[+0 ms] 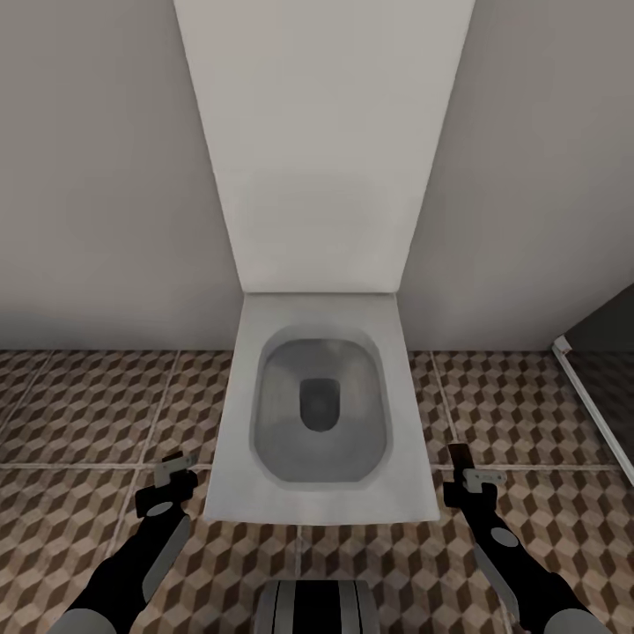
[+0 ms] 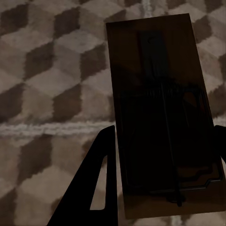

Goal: Take the four mousetraps from the cabinet in the bathroom and place them on the bathroom floor. Make sure all four end up on the same floor surface, and ensure that at least two of them are either under or directly next to the same bathroom sink.

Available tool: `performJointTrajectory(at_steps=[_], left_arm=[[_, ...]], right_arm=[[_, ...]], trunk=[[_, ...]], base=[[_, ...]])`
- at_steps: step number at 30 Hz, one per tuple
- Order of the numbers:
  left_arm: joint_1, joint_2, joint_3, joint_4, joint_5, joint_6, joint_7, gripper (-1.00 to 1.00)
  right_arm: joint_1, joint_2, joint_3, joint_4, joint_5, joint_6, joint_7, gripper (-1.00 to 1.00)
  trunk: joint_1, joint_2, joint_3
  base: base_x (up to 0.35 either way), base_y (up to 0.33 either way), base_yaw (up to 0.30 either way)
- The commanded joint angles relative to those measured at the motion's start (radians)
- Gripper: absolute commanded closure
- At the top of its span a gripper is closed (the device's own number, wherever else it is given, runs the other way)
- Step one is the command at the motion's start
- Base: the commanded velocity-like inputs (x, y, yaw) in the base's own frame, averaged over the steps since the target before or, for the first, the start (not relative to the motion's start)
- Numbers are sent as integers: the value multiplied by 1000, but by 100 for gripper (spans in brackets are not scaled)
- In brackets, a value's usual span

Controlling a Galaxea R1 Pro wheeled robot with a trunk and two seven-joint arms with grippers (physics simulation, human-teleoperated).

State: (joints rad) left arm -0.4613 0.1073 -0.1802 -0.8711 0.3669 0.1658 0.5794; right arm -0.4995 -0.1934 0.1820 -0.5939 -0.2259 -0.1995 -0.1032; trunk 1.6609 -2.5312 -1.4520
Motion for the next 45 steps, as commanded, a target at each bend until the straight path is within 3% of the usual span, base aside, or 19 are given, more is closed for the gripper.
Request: performJointTrajectory(at_steps=[1, 9, 17, 25, 27, 33, 38, 45], left_arm=[[0, 1, -5, -1, 3, 6, 10, 100], [0, 5, 0, 0, 1, 6, 11, 100], [0, 40, 56, 0, 1, 13, 9, 100], [0, 46, 50, 1, -4, 21, 2, 100], [0, 45, 46, 1, -25, 21, 0, 100], [0, 34, 6, 4, -164, 21, -8, 100], [0, 31, -5, 4, -198, 20, -10, 100], [0, 32, -7, 5, -203, 18, -11, 100]], right_arm=[[-1, -1, 8, 0, -12, -5, -4, 100], [-1, -1, 8, 0, -12, -5, -4, 100], [-1, -1, 8, 0, -12, -3, -4, 100], [-1, -1, 8, 0, -13, -3, -4, 100], [-1, -1, 8, 0, -13, -3, -4, 100], [-1, -1, 8, 0, -13, -4, -4, 100], [-1, -1, 8, 0, -13, -4, -4, 100], [-1, -1, 8, 0, -13, -4, -4, 100]], trunk=[[0, 0, -1], [0, 0, -1], [0, 0, -1], [0, 0, -1], [0, 0, -1], [0, 0, -1], [0, 0, -1], [0, 0, -1]], base=[[0, -5, 0], [0, -1, 0], [0, 0, 0], [0, 0, 0], [0, 0, 0], [0, 0, 0], [0, 0, 0], [0, 0, 0]])
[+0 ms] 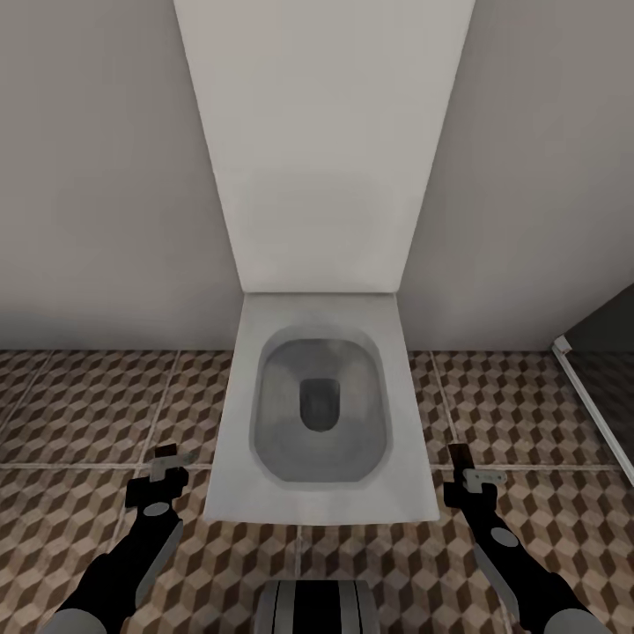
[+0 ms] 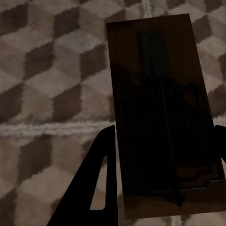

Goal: Take the four mousetraps from the cabinet in the bathroom and place them on the bathroom floor. Make sure all four end up on the same floor surface, and ensure that at least two of them are either under or directly next to the same bathroom sink.

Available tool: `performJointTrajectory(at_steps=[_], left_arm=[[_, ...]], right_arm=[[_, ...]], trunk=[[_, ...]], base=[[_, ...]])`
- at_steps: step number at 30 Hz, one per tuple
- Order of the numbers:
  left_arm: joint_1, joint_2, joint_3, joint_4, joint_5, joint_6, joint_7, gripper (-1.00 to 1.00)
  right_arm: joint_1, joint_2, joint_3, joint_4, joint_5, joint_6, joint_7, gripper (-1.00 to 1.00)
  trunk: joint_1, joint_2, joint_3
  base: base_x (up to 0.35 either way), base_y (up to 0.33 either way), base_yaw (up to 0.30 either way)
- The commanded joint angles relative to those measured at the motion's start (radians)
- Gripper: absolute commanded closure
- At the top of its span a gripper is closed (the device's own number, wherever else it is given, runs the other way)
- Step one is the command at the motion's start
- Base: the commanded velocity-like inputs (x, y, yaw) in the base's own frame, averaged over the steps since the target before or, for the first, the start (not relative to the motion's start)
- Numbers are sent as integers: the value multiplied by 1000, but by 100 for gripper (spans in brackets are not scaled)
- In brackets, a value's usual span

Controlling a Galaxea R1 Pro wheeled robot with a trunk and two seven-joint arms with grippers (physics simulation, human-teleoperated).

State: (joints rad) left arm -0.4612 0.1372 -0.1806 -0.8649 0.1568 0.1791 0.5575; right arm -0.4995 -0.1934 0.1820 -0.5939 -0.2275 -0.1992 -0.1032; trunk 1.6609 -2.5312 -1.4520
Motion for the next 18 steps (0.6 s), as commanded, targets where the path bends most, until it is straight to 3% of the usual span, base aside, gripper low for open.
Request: performJointTrajectory(at_steps=[1, 18], left_arm=[[-1, 2, -6, -1, 7, 5, 11, 100], [-1, 2, -7, 0, 7, 1, 11, 100]], right_arm=[[-1, -1, 8, 0, -12, -5, -4, 100], [-1, -1, 10, 1, -12, -3, -3, 100]], trunk=[[0, 0, -1], [0, 0, -1]], base=[[0, 0, 0], [0, 0, 0]])
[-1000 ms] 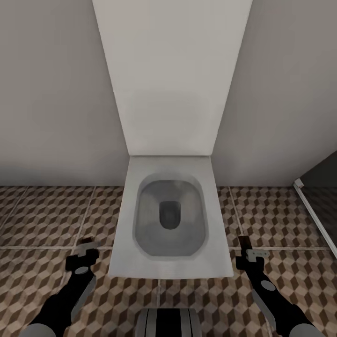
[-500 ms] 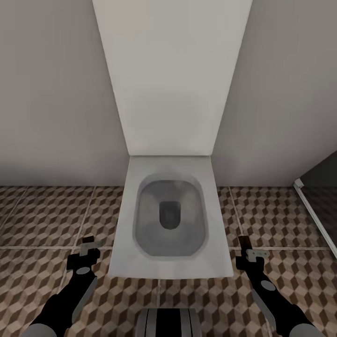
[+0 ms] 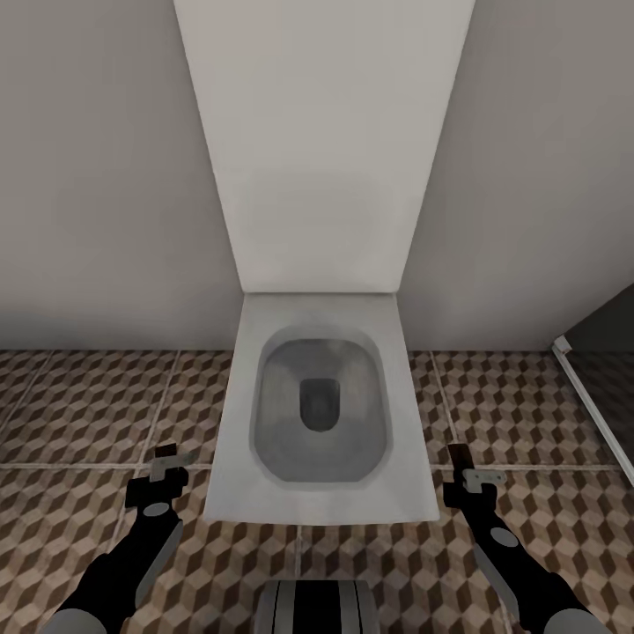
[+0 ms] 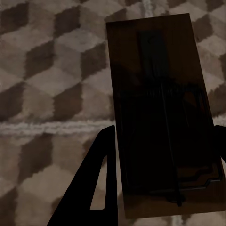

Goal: Take the four mousetraps from the cabinet in the bathroom and place them on the bathroom floor. Make sure all four end up on the same floor surface, and ensure that at least two of them are either under or directly next to the same bathroom sink.

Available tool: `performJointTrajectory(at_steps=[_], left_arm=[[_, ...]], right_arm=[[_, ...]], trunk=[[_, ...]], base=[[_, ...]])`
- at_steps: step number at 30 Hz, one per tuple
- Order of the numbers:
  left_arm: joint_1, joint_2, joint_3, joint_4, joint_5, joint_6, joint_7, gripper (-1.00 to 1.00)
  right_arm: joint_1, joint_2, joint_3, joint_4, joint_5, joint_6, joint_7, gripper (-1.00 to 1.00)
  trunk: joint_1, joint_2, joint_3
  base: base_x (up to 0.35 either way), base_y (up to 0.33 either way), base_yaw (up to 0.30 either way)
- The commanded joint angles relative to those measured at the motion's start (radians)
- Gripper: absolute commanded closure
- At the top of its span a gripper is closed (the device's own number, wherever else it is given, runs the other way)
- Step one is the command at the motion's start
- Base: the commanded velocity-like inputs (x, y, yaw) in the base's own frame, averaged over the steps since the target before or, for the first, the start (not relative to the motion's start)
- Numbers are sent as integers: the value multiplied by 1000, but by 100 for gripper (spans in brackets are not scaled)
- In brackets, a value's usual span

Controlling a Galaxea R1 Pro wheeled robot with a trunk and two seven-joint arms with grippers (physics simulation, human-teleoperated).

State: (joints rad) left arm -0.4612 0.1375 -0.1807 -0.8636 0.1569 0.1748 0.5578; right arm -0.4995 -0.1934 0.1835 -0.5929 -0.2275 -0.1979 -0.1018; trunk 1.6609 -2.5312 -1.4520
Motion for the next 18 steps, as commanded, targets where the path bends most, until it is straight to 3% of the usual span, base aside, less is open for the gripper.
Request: performJointTrajectory(at_steps=[1, 18], left_arm=[[-1, 1, -6, -2, 7, 5, 11, 100], [-1, -1, -5, -2, 7, 6, 12, 100]], right_arm=[[-1, -1, 8, 0, -12, -4, -4, 100], [-1, -1, 8, 0, -12, -3, -4, 100]], trunk=[[0, 0, -1], [7, -4, -59]], base=[[0, 0, 0], [0, 0, 0]])
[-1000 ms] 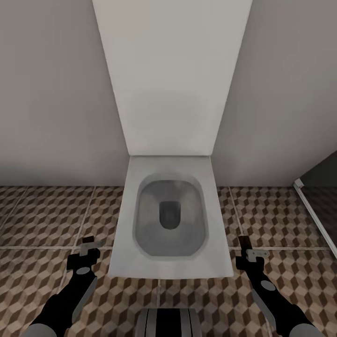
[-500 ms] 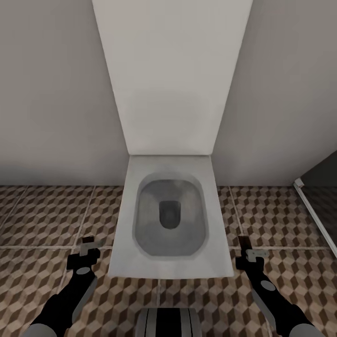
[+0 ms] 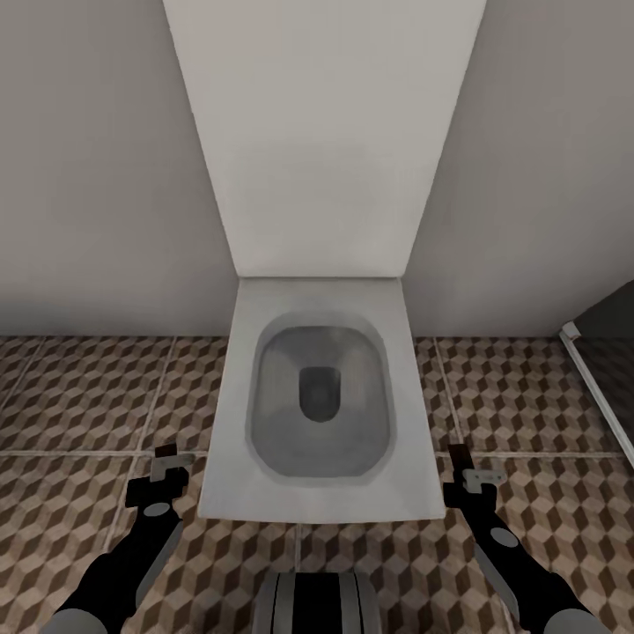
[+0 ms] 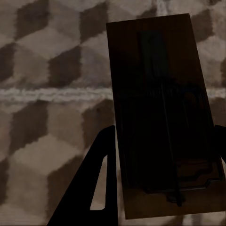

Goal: Take the four mousetraps from the cabinet in the bathroom and place them on the bathroom floor. Make sure all four end up on the same floor surface, and ensure that at least two of them are either under or directly next to the same bathroom sink.

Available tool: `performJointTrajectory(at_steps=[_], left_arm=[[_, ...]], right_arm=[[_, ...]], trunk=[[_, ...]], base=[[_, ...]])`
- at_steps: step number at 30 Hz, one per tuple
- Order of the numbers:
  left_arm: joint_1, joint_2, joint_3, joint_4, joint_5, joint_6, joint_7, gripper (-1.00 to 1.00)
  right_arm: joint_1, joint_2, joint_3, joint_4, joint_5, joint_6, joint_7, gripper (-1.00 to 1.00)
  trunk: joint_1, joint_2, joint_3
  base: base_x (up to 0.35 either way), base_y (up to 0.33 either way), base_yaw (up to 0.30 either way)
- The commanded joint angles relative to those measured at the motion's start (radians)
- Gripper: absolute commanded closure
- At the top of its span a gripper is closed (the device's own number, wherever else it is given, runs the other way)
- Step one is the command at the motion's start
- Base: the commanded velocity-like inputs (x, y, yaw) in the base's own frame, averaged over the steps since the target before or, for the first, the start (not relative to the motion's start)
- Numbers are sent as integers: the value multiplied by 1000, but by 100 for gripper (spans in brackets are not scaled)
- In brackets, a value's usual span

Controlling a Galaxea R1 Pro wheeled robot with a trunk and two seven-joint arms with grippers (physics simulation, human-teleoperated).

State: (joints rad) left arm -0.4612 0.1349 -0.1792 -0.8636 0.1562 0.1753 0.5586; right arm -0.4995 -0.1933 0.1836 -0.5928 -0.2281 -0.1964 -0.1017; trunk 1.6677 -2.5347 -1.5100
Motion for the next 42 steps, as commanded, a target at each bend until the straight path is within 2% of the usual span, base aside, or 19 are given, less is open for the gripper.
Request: performJointTrajectory(at_steps=[1, 13, 22, 29, 42], left_arm=[[0, 2, -6, -2, 7, 4, 12, 100], [0, 2, 0, -2, 10, 1, 12, 100], [0, 2, 0, -2, 12, 1, 11, 100], [0, 3, -1, -2, 11, -2, 11, 100], [0, 3, -2, -2, 9, -2, 13, 100]], right_arm=[[-1, -1, 8, 0, -12, -5, -4, 100], [-1, -9, 4, -1, -11, -8, -5, 100], [-1, -22, -38, -1, -11, -9, 7, 100], [-1, -23, -42, -1, -11, -9, 8, 100], [-1, -22, -41, 1, -10, -9, 8, 100]], trunk=[[0, 0, -1], [0, 0, -1], [0, 0, -1], [3, -2, -28], [3, -2, -28]], base=[[0, 0, 0], [0, 0, 0], [0, 0, 0], [0, 0, 0], [0, 0, 0]])
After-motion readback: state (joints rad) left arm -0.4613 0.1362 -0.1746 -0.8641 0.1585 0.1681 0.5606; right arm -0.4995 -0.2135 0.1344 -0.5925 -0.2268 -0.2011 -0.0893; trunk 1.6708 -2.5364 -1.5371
